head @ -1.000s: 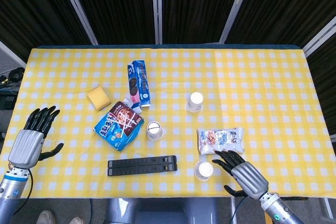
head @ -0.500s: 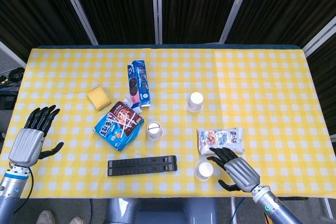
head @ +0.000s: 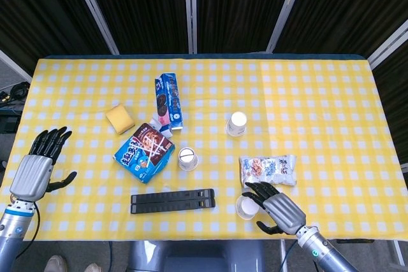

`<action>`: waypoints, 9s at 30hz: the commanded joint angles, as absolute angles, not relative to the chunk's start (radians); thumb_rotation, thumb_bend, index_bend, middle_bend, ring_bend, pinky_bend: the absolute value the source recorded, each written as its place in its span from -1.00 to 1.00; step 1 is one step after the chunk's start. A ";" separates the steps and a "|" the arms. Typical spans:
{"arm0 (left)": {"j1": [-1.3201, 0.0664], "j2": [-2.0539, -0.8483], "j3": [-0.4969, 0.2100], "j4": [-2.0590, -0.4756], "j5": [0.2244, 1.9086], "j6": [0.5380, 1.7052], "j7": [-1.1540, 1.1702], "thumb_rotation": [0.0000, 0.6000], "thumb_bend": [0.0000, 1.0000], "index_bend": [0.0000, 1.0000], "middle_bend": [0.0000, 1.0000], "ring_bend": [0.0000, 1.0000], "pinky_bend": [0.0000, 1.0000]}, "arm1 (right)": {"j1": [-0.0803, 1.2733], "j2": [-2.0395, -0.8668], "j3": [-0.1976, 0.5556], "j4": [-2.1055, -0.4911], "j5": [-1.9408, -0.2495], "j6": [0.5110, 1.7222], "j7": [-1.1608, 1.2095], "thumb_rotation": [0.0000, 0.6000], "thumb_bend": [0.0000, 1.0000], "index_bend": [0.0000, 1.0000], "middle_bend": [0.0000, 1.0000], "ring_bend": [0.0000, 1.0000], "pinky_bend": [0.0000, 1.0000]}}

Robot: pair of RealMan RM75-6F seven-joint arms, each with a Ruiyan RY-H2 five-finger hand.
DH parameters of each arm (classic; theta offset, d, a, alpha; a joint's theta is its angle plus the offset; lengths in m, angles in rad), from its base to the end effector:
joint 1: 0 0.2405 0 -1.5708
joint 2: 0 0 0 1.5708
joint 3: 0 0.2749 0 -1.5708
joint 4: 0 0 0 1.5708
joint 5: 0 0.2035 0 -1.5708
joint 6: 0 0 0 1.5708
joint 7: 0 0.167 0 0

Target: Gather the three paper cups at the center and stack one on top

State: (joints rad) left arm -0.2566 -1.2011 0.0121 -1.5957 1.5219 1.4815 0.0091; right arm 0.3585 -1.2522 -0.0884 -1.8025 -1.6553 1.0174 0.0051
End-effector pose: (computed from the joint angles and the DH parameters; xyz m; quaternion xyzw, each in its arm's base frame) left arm -0.2859 0.2440 0.1352 -0.6374 -0.3648 -0.4351 0.5209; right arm -0.2195 -0.2064 0.0246 0.7592 -0.4724 0.3559 0.2716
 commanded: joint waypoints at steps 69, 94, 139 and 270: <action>-0.226 -1.154 -0.041 -1.607 1.511 1.428 -0.067 1.00 -0.50 -1.00 -1.00 -1.00 -1.00 | 0.635 -1.481 0.208 -1.728 -1.133 0.951 -0.278 1.00 -0.37 -0.13 -0.79 -1.00 -1.00; -0.226 -1.138 -0.045 -1.598 1.502 1.403 -0.108 1.00 -0.50 -1.00 -1.00 -1.00 -1.00 | 0.721 -1.627 0.224 -1.606 -1.039 0.937 -0.325 1.00 -0.37 -0.13 -0.79 -1.00 -1.00; -0.223 -1.138 -0.057 -1.585 1.492 1.393 -0.120 1.00 -0.50 -1.00 -1.00 -1.00 -1.00 | 0.736 -1.417 0.275 -1.713 -0.947 1.034 -0.415 1.00 -0.66 -0.70 -1.00 -1.00 -1.00; -0.215 -1.130 -0.043 -1.611 1.495 1.373 -0.030 1.00 -0.50 -1.00 -1.00 -1.00 -1.00 | 0.861 -1.491 0.221 -1.922 -0.837 1.159 -0.627 1.00 -0.27 -0.32 -0.94 -1.00 -1.00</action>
